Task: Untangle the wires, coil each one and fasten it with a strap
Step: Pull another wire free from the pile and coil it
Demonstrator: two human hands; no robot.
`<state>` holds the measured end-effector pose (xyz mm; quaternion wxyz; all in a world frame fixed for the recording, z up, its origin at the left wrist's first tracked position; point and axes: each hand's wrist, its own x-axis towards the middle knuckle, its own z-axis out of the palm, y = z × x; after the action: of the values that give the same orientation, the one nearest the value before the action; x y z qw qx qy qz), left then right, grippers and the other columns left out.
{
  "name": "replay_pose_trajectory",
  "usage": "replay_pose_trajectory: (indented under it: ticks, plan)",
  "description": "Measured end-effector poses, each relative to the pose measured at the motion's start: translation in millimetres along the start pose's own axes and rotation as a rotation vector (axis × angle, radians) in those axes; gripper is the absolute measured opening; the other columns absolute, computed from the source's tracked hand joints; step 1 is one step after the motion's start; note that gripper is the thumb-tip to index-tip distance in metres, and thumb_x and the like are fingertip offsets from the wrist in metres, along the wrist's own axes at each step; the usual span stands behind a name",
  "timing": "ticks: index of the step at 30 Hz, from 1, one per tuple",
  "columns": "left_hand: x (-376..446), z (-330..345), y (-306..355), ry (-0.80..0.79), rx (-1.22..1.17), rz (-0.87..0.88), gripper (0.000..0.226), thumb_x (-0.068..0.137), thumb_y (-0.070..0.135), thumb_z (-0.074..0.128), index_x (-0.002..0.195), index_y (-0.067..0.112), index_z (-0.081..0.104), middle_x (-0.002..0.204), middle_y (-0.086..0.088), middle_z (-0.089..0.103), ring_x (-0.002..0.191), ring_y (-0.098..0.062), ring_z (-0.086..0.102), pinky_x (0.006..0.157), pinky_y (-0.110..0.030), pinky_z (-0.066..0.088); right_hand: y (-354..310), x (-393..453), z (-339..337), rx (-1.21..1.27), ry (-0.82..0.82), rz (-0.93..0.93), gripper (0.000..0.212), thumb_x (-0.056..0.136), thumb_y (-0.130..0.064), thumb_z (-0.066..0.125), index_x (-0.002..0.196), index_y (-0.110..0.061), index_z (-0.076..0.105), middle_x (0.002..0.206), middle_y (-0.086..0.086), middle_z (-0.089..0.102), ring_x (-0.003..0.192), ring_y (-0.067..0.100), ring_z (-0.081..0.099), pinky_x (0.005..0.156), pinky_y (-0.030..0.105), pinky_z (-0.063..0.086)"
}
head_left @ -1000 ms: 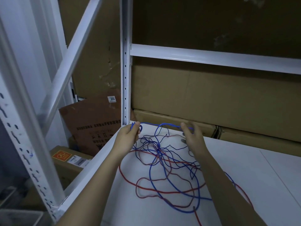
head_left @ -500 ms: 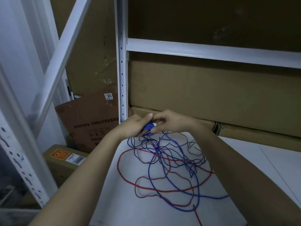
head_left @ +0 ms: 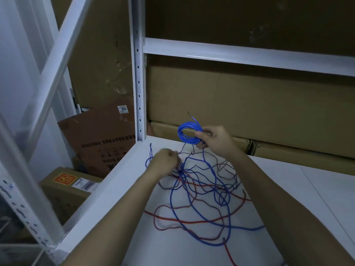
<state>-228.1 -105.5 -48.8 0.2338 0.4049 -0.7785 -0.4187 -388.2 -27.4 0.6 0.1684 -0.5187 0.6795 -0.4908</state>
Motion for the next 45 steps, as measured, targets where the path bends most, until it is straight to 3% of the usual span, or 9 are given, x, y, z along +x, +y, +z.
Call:
replay_pose_trajectory:
  ticks: [9,14,18,22,27,29,37,41,45]
  plan:
    - [1,55,18,-0.185,-0.693,-0.410,0.023,0.094,0.024,0.060,0.076,0.010,0.062,0.048,0.003,0.059,0.056,-0.013,0.050,0.046,-0.020,0.037,12,-15,-5,0.111,0.090,0.094,0.014,0.095,-0.018,0.059,0.099,-0.009,0.068,0.065,-0.004,0.067,0.058,0.010,0.065,0.054,0.020,0.051]
    - [-4,41,3,-0.257,-0.814,-0.253,0.018,0.093,0.019,0.062,0.082,0.005,0.063,0.054,0.000,0.061,0.053,-0.009,0.053,0.052,-0.014,0.049,48,-22,-25,-0.359,0.068,0.136,0.042,0.097,-0.028,0.055,0.082,0.010,0.063,0.063,0.022,0.047,0.058,0.029,0.043,0.058,0.028,0.028]
    - [-1,33,-7,-0.312,-0.811,-0.080,0.019,0.096,0.017,0.054,0.092,0.004,0.068,0.062,0.004,0.064,0.058,-0.002,0.060,0.062,-0.012,0.050,59,-33,-14,-0.405,-0.194,0.247,0.042,0.094,-0.032,0.058,0.084,0.008,0.067,0.067,0.020,0.055,0.059,0.022,0.049,0.056,0.027,0.036]
    - [1,30,-8,-0.305,-0.404,0.095,0.030,0.101,0.028,0.045,0.090,0.008,0.064,0.060,0.006,0.054,0.053,-0.002,0.050,0.058,-0.019,0.042,58,-35,-4,-0.319,-0.312,0.278,0.030,0.095,-0.030,0.058,0.080,-0.006,0.070,0.070,0.009,0.063,0.059,0.012,0.059,0.059,0.021,0.047]
    - [12,39,-15,-0.269,0.150,0.193,0.040,0.100,0.046,0.037,0.116,0.020,0.062,0.123,-0.007,0.041,0.118,-0.019,0.038,0.105,-0.039,0.034,47,-32,2,-0.207,-0.529,0.314,0.024,0.097,-0.023,0.055,0.099,-0.003,0.069,0.079,0.005,0.061,0.066,0.010,0.057,0.061,0.016,0.050]
    - [13,41,-15,-0.278,0.237,0.205,0.041,0.100,0.049,0.034,0.123,0.025,0.057,0.121,0.000,0.035,0.122,-0.021,0.034,0.107,-0.040,0.033,45,-29,3,-0.204,-0.585,0.342,0.027,0.099,-0.022,0.052,0.111,-0.004,0.067,0.083,0.000,0.061,0.069,0.008,0.056,0.060,0.015,0.049]
    - [15,29,-12,-0.246,0.430,0.315,0.042,0.101,0.047,0.031,0.112,0.016,0.058,0.111,-0.001,0.042,0.114,-0.018,0.034,0.094,-0.031,0.030,46,-32,3,-0.052,-0.467,0.195,0.017,0.097,-0.019,0.054,0.089,-0.019,0.068,0.073,-0.004,0.058,0.059,-0.001,0.051,0.060,0.013,0.042]
    - [9,13,-7,-0.406,0.266,0.297,0.032,0.099,0.045,0.040,0.090,0.015,0.046,0.078,0.001,0.050,0.071,-0.014,0.046,0.064,-0.030,0.035,49,-36,10,0.137,-0.374,0.219,0.019,0.097,-0.008,0.052,0.109,-0.004,0.066,0.105,0.012,0.068,0.097,0.015,0.064,0.088,0.024,0.049]
    - [6,7,-3,-0.210,0.632,0.414,0.026,0.102,0.038,0.036,0.100,0.013,0.042,0.091,-0.010,0.059,0.078,-0.028,0.053,0.059,-0.033,0.031,40,-32,16,0.459,-0.305,0.427,0.023,0.093,-0.013,0.051,0.105,0.001,0.065,0.121,0.018,0.062,0.107,0.022,0.058,0.096,0.038,0.044]
